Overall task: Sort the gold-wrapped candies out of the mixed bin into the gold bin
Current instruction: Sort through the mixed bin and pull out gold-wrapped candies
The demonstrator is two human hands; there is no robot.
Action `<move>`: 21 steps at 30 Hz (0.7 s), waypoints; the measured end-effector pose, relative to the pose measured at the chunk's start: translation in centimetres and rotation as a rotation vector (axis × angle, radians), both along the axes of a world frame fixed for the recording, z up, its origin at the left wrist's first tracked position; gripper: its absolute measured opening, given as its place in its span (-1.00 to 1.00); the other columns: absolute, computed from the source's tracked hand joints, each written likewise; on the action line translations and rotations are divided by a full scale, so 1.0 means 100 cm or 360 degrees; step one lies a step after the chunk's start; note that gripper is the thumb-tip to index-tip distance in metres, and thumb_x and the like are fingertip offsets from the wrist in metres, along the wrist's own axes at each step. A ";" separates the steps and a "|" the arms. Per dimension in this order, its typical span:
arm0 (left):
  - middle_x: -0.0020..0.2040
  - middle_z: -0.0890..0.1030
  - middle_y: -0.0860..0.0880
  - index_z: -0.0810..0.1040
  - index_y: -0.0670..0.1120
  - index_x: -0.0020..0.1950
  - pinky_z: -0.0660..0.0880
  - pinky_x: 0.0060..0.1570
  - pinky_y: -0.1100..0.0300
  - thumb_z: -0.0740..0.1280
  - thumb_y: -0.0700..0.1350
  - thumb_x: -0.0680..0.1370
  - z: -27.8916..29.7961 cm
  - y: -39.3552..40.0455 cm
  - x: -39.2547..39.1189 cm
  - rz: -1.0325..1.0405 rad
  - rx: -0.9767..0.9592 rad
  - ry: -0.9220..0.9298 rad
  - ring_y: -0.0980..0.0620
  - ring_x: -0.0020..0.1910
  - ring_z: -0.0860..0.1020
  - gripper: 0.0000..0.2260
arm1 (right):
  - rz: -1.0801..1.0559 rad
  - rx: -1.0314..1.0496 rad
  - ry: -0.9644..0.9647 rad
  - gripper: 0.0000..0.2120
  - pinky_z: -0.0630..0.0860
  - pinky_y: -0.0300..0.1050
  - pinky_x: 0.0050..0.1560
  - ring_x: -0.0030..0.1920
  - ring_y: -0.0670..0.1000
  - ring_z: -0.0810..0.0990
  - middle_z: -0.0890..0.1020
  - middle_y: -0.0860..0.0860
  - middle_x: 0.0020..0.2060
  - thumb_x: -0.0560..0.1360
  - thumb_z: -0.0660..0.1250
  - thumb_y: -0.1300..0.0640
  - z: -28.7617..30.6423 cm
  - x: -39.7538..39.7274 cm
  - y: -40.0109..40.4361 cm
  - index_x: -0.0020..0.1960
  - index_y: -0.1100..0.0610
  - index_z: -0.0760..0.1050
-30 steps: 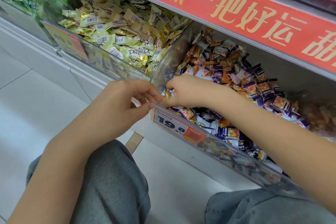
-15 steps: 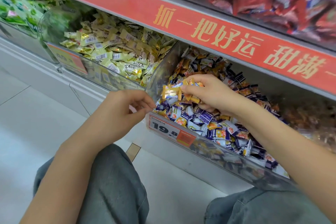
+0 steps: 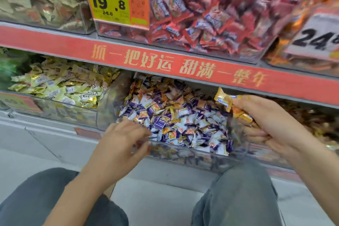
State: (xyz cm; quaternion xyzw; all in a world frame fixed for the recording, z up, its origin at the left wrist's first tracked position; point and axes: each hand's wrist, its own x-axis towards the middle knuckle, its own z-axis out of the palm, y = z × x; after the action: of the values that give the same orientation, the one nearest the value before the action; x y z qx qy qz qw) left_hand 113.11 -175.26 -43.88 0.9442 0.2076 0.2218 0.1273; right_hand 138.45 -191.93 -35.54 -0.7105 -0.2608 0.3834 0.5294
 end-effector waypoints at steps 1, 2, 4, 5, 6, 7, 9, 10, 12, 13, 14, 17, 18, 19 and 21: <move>-0.21 0.56 0.21 0.61 0.05 -0.09 0.37 -0.22 0.17 0.20 0.09 0.48 -0.004 0.000 0.003 -0.0029 -0.0011 0.0007 0.15 -0.12 0.45 -0.78 | -0.0085 -0.0006 -0.0029 -0.78 0.03 -0.42 -0.53 -0.60 -0.09 0.06 0.29 0.03 -0.49 0.58 0.24 0.09 0.000 0.009 -0.018 -0.21 0.14 0.35; -0.21 0.55 0.23 0.61 0.06 -0.10 0.40 -0.20 0.16 0.20 0.11 0.47 -0.008 0.001 0.003 -0.0035 -0.0029 0.0006 0.17 -0.13 0.44 -0.77 | -0.0182 -0.0015 -0.0062 -0.78 0.04 -0.43 -0.51 -0.62 -0.11 0.06 0.27 0.04 -0.50 0.59 0.23 0.11 -0.004 0.020 -0.035 -0.21 0.15 0.35; -0.20 0.55 0.26 0.63 0.08 -0.09 0.49 -0.17 0.02 0.21 0.13 0.46 -0.011 0.005 0.002 -0.0016 -0.0085 -0.0012 0.16 -0.14 0.49 -0.76 | -0.0421 -0.0077 -0.0184 -0.79 0.04 -0.43 -0.51 -0.65 -0.10 0.08 0.27 0.04 -0.50 0.58 0.24 0.12 -0.013 0.044 -0.061 -0.22 0.13 0.38; -0.19 0.56 0.27 0.63 0.08 -0.08 0.51 -0.15 -0.04 0.21 0.14 0.46 -0.012 0.008 0.001 -0.0007 -0.0104 -0.0029 0.15 -0.14 0.51 -0.75 | -0.0538 -0.0133 -0.0283 -0.82 0.06 -0.41 -0.54 -0.65 -0.09 0.12 0.30 0.03 -0.50 0.57 0.26 0.12 -0.018 0.055 -0.071 -0.20 0.13 0.42; -0.18 0.55 0.28 0.63 0.08 -0.07 0.52 -0.14 -0.08 0.21 0.15 0.46 -0.012 0.008 0.002 -0.0001 -0.0111 -0.0035 0.14 -0.14 0.52 -0.74 | -0.0628 -0.0178 -0.0391 -0.87 0.09 -0.39 -0.60 -0.64 -0.08 0.19 0.36 0.03 -0.48 0.57 0.27 0.12 -0.022 0.064 -0.078 -0.14 0.13 0.47; -0.18 0.55 0.29 0.63 0.07 -0.08 0.52 -0.14 -0.10 0.21 0.15 0.46 -0.013 0.008 0.003 -0.0007 -0.0101 -0.0044 0.14 -0.14 0.52 -0.73 | -0.0671 -0.0215 -0.0498 -0.91 0.16 -0.36 -0.65 -0.60 -0.07 0.29 0.42 0.03 -0.42 0.57 0.29 0.11 -0.026 0.072 -0.083 -0.04 0.13 0.50; -0.17 0.55 0.30 0.60 0.11 -0.09 0.52 -0.16 -0.11 0.20 0.16 0.45 -0.014 0.008 0.004 -0.0008 -0.0088 -0.0067 0.16 -0.14 0.49 -0.77 | -0.0558 -0.0272 -0.0633 -0.81 0.32 -0.37 -0.56 -0.40 -0.06 0.46 0.53 0.03 -0.24 0.58 0.27 0.05 -0.031 0.083 -0.086 0.17 0.05 0.47; -0.10 0.55 0.31 0.58 0.13 -0.09 0.52 -0.16 -0.10 0.20 0.16 0.45 -0.014 0.008 0.004 0.0004 -0.0103 -0.0081 0.17 -0.14 0.48 -0.78 | -0.0471 -0.0287 -0.0624 -0.75 0.38 -0.39 -0.41 -0.28 -0.07 0.50 0.56 0.00 -0.13 0.59 0.24 0.00 -0.032 0.087 -0.087 0.25 0.01 0.42; 0.05 0.49 0.35 0.60 0.12 -0.09 0.50 -0.14 -0.07 0.21 0.16 0.44 -0.016 0.008 0.003 0.0015 -0.0126 -0.0114 0.19 -0.12 0.47 -0.77 | -0.0424 -0.0316 -0.0550 -0.61 0.39 -0.30 0.00 0.05 -0.11 0.50 0.52 -0.08 0.15 0.61 0.16 -0.07 -0.036 0.095 -0.089 0.41 -0.02 0.32; 0.07 0.48 0.34 0.62 0.07 -0.08 0.50 -0.13 -0.04 0.21 0.15 0.44 -0.018 0.010 0.002 0.0009 -0.0131 -0.0133 0.19 -0.11 0.48 -0.74 | -0.0454 -0.0332 -0.0545 -0.55 0.34 -0.21 0.16 0.21 -0.11 0.43 0.45 -0.12 0.27 0.61 0.12 -0.10 -0.039 0.099 -0.091 0.46 -0.01 0.27; 0.06 0.49 0.34 0.63 0.04 -0.07 0.49 -0.09 -0.03 0.22 0.14 0.44 -0.019 0.011 0.001 0.0001 -0.0148 -0.0146 0.19 -0.11 0.49 -0.73 | -0.0468 -0.0354 -0.0596 -0.51 0.29 -0.13 0.28 0.32 -0.10 0.36 0.38 -0.12 0.37 0.62 0.10 -0.12 -0.042 0.102 -0.094 0.49 0.01 0.23; 0.06 0.52 0.33 0.64 0.02 -0.04 0.42 0.07 0.19 0.23 0.14 0.44 -0.022 0.011 -0.003 -0.0008 -0.0203 -0.0132 0.25 -0.04 0.51 -0.71 | -0.0151 -0.0410 -0.0978 -0.56 0.18 -0.14 0.37 0.40 -0.12 0.25 0.29 -0.13 0.44 0.62 0.06 -0.12 -0.056 0.106 -0.095 0.49 -0.11 0.21; 0.07 0.51 0.34 0.64 0.01 -0.04 0.39 0.06 0.25 0.22 0.14 0.44 -0.021 0.010 -0.004 -0.0004 -0.0204 -0.0125 0.27 0.00 0.50 -0.70 | 0.0110 -0.0489 -0.1093 -0.57 0.11 -0.08 0.43 0.45 -0.11 0.17 0.22 -0.16 0.47 0.59 0.04 -0.18 -0.063 0.108 -0.091 0.46 -0.26 0.18; 0.06 0.51 0.36 0.64 0.01 -0.04 0.39 0.04 0.26 0.22 0.14 0.44 -0.020 0.010 -0.004 -0.0003 -0.0203 -0.0124 0.29 0.02 0.49 -0.70 | 0.0374 -0.0652 -0.1191 -0.57 -0.03 0.10 0.49 0.50 -0.09 0.01 0.08 -0.20 0.50 0.55 0.01 -0.28 -0.071 0.113 -0.085 0.41 -0.40 0.11; 0.05 0.50 0.42 0.62 0.02 -0.05 0.41 0.01 0.17 0.22 0.13 0.44 -0.017 0.009 -0.003 -0.0026 -0.0197 -0.0139 0.33 0.02 0.47 -0.72 | 0.0763 -0.1109 -0.1281 -0.58 -0.33 0.32 0.40 0.48 -0.05 -0.29 -0.19 -0.27 0.47 0.54 -0.07 -0.33 -0.087 0.128 -0.071 0.36 -0.54 -0.08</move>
State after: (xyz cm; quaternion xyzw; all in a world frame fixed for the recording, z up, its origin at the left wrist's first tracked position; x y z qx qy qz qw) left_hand 112.80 -174.38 -45.61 0.9256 0.2076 0.2485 0.1962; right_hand 151.29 -199.08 -44.27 -0.8536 -0.4534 0.2556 0.0222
